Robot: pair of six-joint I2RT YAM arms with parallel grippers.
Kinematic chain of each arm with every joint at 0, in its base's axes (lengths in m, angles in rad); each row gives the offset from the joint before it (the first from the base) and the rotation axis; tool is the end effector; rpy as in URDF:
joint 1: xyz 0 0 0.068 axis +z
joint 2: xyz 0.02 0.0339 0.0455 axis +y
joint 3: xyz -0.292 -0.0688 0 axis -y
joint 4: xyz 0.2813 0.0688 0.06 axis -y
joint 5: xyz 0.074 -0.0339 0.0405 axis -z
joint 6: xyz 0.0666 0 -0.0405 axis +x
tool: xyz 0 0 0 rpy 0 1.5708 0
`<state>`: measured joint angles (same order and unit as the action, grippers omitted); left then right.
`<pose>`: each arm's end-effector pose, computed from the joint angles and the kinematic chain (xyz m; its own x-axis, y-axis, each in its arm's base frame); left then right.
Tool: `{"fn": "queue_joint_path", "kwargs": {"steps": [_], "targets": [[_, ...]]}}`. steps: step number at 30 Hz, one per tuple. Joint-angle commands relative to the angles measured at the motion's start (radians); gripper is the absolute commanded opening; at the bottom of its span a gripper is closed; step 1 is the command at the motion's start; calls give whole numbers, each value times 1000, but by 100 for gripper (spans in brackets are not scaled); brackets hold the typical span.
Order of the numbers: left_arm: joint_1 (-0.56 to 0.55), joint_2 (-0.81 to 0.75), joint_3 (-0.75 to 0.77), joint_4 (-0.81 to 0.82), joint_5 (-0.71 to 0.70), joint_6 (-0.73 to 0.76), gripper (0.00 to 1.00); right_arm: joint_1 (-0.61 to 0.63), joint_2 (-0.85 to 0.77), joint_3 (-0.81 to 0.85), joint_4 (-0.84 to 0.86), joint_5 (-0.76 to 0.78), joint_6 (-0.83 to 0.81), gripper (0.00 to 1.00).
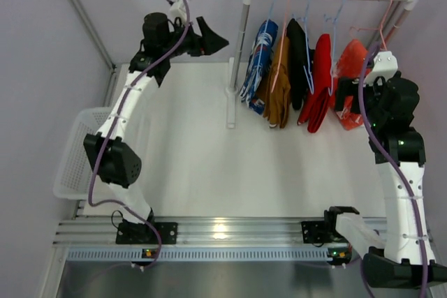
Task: Remove the trousers from the hanger
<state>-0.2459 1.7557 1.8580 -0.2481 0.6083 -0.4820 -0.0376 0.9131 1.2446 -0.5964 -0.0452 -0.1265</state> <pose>0.4511 -0.1525 0.4702 -0.4717 -0.2738 -0.8382 0.5976 0.5997 -0.5322 0.2235 -0.0054 0.4561 -0.2588 -0.1164 -0.9589 -0.0390 0.9932 -0.1100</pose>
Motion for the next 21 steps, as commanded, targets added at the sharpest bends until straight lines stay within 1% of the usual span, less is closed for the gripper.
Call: {"fn": "queue_joint_path", "kwargs": {"steps": [1, 2, 3, 5, 8, 9, 14, 17, 21], "targets": [[-53, 118, 137, 197, 56, -171, 88, -21, 20, 82, -57, 41, -28, 100], [-65, 143, 170, 272, 64, -238, 86, -22, 24, 88, -62, 39, -33, 99], [-72, 193, 178, 320, 73, -280, 84, -22, 35, 93, -69, 59, -33, 100], [-87, 237, 194, 438, 100, -381, 81, -28, 43, 105, -75, 68, -38, 99], [-111, 318, 233, 495, 120, -441, 79, -39, 52, 108, -75, 74, -44, 99], [-116, 326, 233, 533, 126, -455, 78, -41, 55, 107, -75, 74, -45, 99], [-153, 357, 231, 582, 140, -486, 75, -47, 56, 89, -69, 74, -64, 99], [-170, 361, 211, 612, 154, -503, 73, -48, 55, 76, -62, 70, -74, 99], [-188, 355, 175, 662, 171, -532, 72, -50, 38, 50, -45, 56, -93, 99]]}}
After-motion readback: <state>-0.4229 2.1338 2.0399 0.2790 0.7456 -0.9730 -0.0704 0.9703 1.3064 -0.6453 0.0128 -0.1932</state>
